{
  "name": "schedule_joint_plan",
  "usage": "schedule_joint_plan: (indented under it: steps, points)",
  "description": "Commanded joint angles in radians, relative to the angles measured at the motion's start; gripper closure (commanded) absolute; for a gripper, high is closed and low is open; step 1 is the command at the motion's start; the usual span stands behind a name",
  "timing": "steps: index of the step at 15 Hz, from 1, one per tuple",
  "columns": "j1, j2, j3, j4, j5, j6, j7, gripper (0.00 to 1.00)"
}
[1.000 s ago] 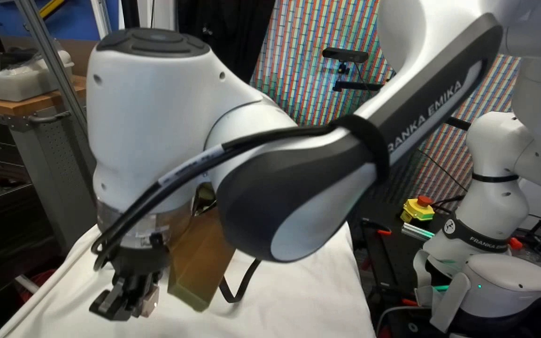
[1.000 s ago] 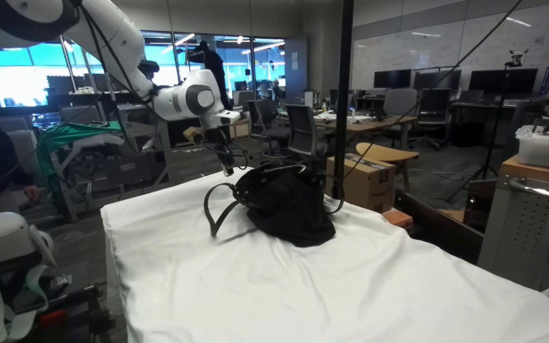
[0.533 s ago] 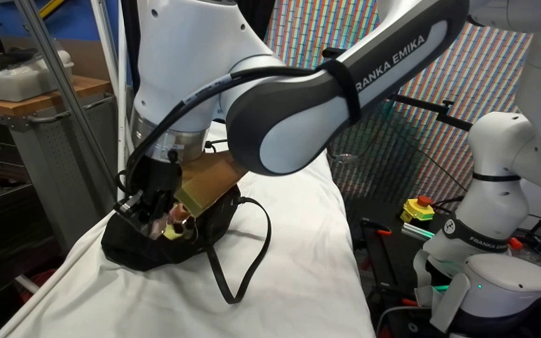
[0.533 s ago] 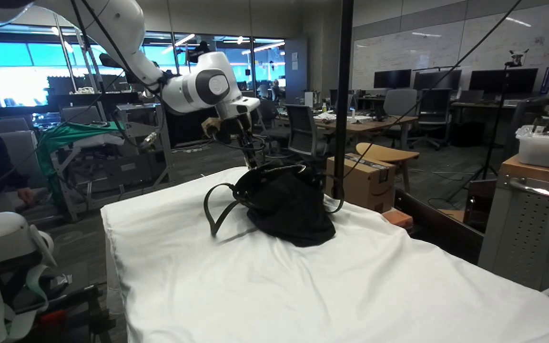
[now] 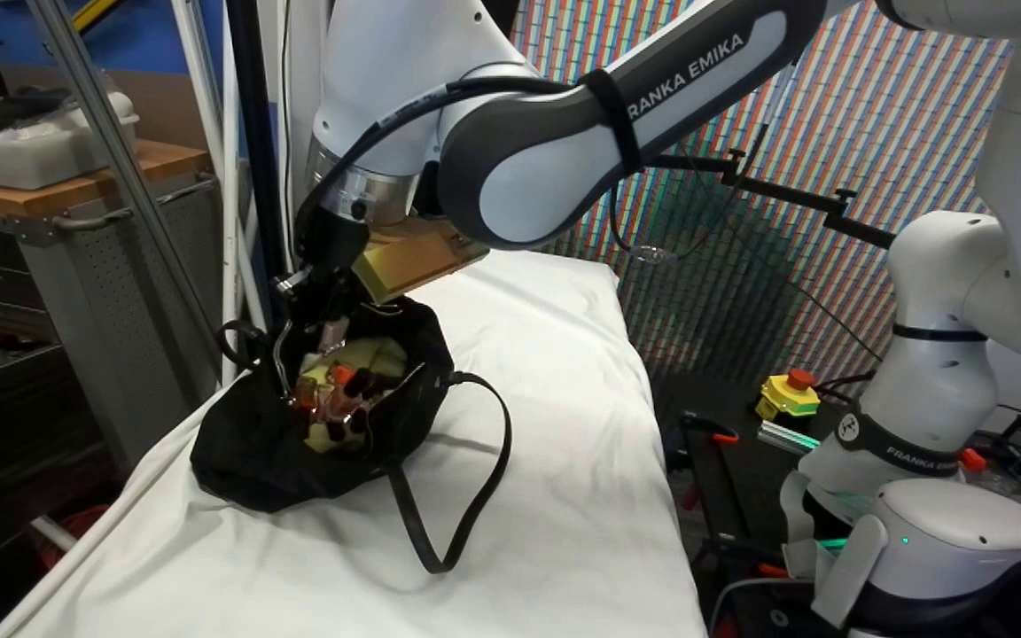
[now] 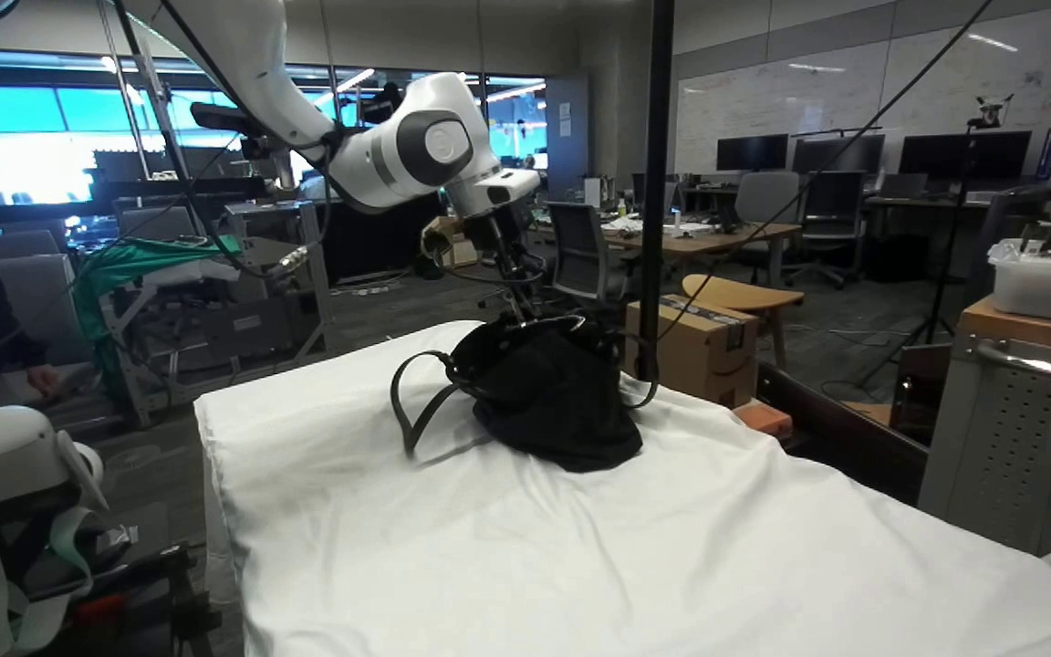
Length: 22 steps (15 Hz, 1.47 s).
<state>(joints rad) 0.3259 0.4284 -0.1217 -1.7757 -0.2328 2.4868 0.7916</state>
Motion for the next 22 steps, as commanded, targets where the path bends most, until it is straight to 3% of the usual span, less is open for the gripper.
schedule_joint_plan:
  steps: [1, 5, 6, 7, 12, 17, 22]
  points:
    - [-0.042, -0.02, 0.002, -0.023, -0.018, 0.019, 0.012, 0.85]
    - [-0.082, 0.006, 0.007, -0.002, 0.0, 0.002, -0.005, 0.85]
    - [-0.089, 0.009, 0.009, 0.001, 0.005, -0.003, -0.011, 0.57]
    - [-0.094, 0.011, 0.01, 0.001, 0.006, -0.003, -0.012, 0.34]
    - [-0.096, 0.005, 0.012, -0.012, 0.001, -0.001, -0.008, 0.03]
    - [-0.111, -0.07, 0.075, -0.093, 0.052, -0.032, -0.122, 0.0]
    - [-0.105, -0.236, 0.165, -0.235, 0.154, -0.186, -0.274, 0.0]
